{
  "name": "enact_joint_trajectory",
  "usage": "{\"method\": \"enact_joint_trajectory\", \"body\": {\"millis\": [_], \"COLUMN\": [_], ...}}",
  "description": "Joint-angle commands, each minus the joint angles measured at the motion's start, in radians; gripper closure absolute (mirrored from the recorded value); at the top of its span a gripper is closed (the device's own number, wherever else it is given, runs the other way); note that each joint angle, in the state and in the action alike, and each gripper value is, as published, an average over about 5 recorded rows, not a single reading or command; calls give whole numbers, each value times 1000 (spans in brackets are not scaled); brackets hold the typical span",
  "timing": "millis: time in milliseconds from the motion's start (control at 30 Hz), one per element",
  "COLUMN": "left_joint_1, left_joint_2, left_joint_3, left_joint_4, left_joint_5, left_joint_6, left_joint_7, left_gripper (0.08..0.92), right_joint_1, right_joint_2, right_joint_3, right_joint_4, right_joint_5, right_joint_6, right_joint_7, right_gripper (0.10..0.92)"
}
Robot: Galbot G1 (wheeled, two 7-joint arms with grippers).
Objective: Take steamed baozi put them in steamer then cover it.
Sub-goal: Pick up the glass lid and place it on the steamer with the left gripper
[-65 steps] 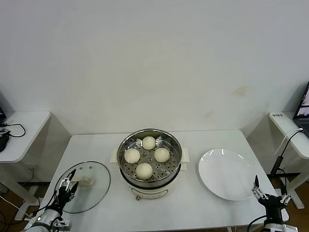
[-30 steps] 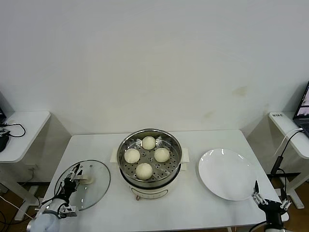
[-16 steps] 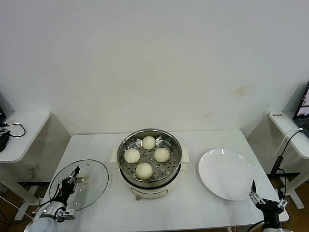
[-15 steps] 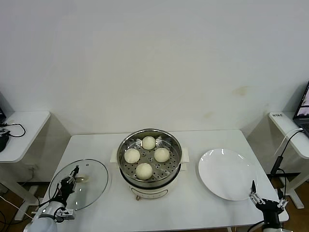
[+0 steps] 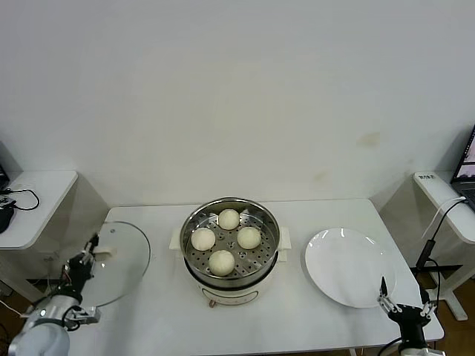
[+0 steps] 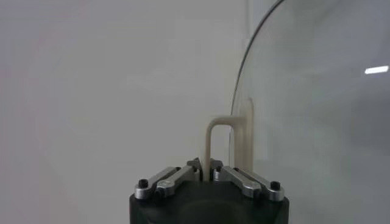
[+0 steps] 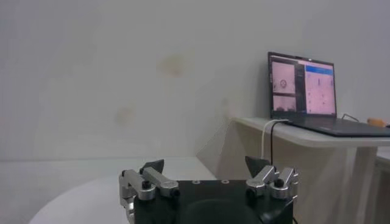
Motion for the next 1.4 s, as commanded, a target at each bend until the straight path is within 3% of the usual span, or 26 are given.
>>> {"method": "enact_joint_trajectory", "body": {"millis": [33,233,500,667,900,1133,1400], "left_joint_1": [7,-31,-254,-390,-491,-499,-446], "left_joint_2": [69,99,60,-23,-173,-352,-408], "left_joint_3": [-34,106,445,592,643,662,676], "left_joint_4": [-230,-341,-339,-282,-218,-189,-175], "left_joint_5": [-39,-74,-100,-12,186,325,387], "left_joint_6": [140,213,370,452,494,509,504], "left_joint_7": [144,220,299,365,442,480,506], "left_gripper": [855,855,855,855,855,855,855], "right_joint_1": [5,20,31,43,62,80,90], "right_joint_2": [-2,13,28,45,62,64,56], "right_joint_3": [-5,-25,-63,-90,-130,-153,-160], "right_joint_4": [-7,-24,-24,-29,-54,-81,-110], "right_joint_5": [-11,-27,-73,-108,-152,-165,-164], "right_joint_6": [-3,-6,-4,-8,-3,1,5], "right_joint_7": [-4,-5,1,3,5,5,0], "right_gripper": [203,202,202,203,203,203,203]}}
